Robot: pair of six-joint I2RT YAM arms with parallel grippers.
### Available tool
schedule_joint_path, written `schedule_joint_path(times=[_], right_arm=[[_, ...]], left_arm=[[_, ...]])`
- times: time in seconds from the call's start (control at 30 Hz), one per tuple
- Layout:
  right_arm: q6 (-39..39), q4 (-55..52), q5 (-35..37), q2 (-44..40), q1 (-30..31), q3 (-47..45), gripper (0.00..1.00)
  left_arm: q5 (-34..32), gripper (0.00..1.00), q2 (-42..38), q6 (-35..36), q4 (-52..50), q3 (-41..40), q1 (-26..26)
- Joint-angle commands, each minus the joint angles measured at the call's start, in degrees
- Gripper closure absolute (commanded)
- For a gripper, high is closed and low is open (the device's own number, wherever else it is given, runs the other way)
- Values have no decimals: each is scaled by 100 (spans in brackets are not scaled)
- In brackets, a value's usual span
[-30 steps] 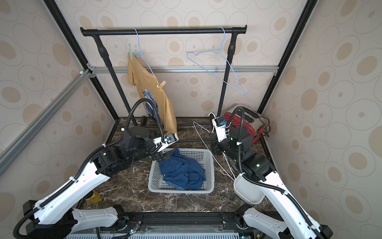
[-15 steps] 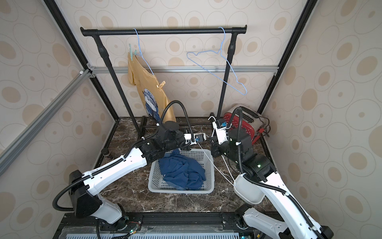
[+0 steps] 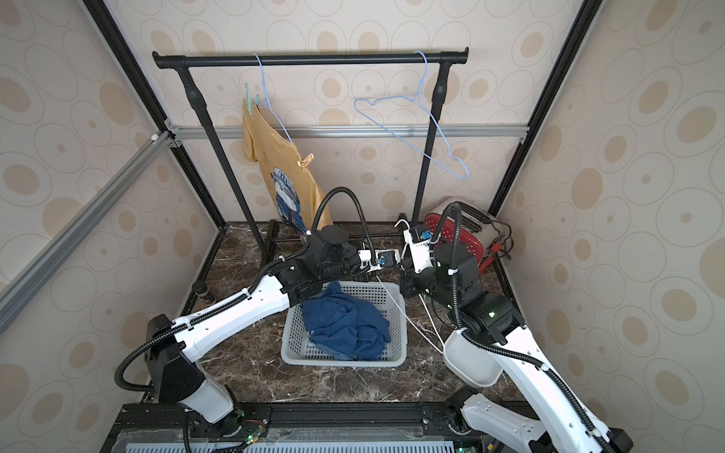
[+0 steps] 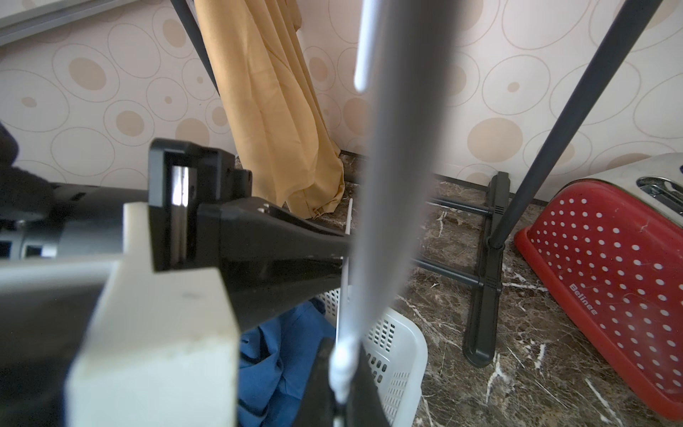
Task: Remove the clothespins securing t-shirts to the hanger
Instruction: Place the hanger on the clothes rail.
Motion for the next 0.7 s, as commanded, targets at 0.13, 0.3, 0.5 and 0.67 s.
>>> schedule_joint_path(times=[0.13, 0.3, 0.5, 0.67], right_arm=[[80, 158, -154, -76, -9, -90, 100], [12, 103, -180, -66, -10, -66, 99], [-35, -132, -129, -82, -16, 79, 65], [-69, -458, -124, -130, -9, 255, 52]], left_arm=[[146, 93, 64, -15, 255, 282, -120], [117, 100, 27, 8, 268, 247, -130], [-97, 100, -98, 175, 251, 160, -137], [-224, 100, -167, 282, 139, 111, -85]])
